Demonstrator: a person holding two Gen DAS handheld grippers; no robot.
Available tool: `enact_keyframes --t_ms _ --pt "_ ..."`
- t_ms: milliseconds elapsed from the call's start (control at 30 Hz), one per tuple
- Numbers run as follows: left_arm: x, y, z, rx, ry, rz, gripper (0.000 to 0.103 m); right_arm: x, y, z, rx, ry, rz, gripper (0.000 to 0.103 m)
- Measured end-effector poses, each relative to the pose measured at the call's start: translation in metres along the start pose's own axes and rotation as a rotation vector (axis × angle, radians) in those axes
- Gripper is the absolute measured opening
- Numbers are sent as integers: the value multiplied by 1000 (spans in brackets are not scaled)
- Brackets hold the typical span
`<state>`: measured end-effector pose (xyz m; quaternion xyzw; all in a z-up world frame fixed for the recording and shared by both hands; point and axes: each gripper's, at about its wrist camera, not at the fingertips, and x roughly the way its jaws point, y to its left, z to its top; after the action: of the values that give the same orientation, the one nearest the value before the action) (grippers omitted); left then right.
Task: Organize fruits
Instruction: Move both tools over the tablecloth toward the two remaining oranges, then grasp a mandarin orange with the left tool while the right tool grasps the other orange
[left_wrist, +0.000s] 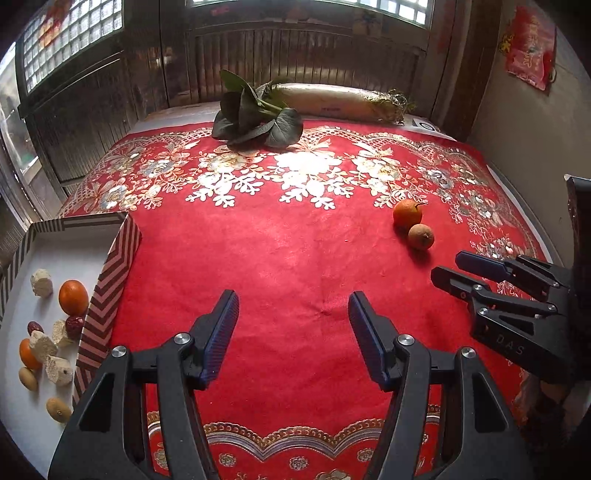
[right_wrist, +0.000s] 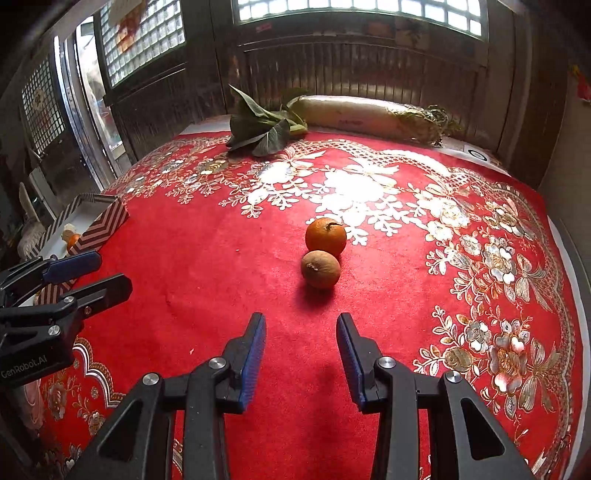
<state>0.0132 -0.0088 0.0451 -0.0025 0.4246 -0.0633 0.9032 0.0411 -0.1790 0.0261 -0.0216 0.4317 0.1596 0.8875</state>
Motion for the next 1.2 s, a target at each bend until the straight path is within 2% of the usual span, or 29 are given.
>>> enact_keyframes --t_ms 300,333,400,533,867,1067,1200 --pt "12 -13 13 7 5 -11 62 38 -7 29 -31 21 33 37" --pt "13 -14 14 8 7 -10 62 41 -8 29 -35 23 40 30" --pt "17 -15 17 4 13 -15 62 43 -11 30 -32 22 54 27" --pt "25 -20 23 -3 27 -38 62 37 -16 26 -30 25 47 27" --pt "58 -56 53 35 61 -108 62 11 -70 12 95 -7 -41 27" --pt "87 -86 66 124 101 -149 62 6 -89 6 134 -14 -32 27" --pt "98 -91 73 111 96 -160 62 10 -92 5 138 0 -34 27"
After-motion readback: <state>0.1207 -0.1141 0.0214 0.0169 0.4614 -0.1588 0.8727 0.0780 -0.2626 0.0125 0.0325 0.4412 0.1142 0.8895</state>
